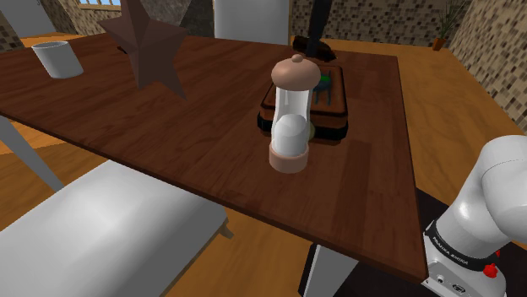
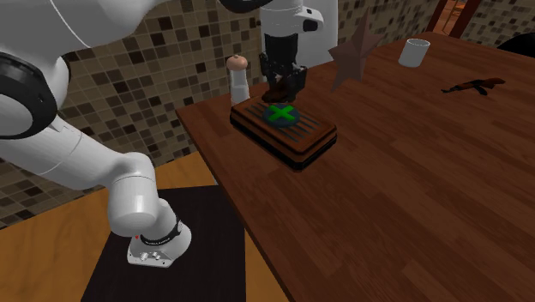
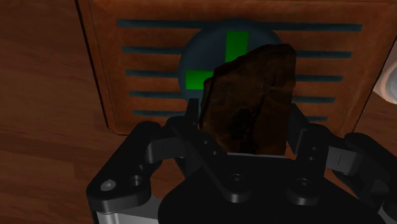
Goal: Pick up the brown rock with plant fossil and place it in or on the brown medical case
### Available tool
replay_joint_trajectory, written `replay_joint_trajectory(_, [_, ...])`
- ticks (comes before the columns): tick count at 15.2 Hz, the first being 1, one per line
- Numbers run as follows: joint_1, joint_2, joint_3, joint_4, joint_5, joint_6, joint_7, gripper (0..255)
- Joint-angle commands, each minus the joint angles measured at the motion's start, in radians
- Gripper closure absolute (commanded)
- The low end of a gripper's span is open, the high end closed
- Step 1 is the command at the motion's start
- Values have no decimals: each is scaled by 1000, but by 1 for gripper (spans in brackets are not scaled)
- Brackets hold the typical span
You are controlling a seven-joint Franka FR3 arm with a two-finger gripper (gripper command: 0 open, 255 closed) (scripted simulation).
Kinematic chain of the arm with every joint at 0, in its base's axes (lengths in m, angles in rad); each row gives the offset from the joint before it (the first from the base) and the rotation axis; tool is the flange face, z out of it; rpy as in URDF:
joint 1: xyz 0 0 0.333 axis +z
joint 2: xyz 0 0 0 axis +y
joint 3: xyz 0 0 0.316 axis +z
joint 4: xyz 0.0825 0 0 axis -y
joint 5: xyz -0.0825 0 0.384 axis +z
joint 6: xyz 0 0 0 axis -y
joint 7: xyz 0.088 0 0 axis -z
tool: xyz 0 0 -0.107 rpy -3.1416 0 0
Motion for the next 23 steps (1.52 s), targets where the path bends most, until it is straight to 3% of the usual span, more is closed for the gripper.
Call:
replay_joint_trajectory(1, [0,-7,0,-35,0,29,-2,255])
replay_joint_trajectory(8, [0,-34,1,-165,1,131,-6,255])
replay_joint_trajectory(16, [-1,-34,1,-165,1,131,-6,255])
replay_joint_trajectory(17, [-1,-34,1,-164,1,131,-6,0])
replay_joint_trajectory(22, [-1,-34,1,-165,1,131,-6,0])
replay_joint_trajectory(23, [-1,-31,0,-128,0,98,-6,0])
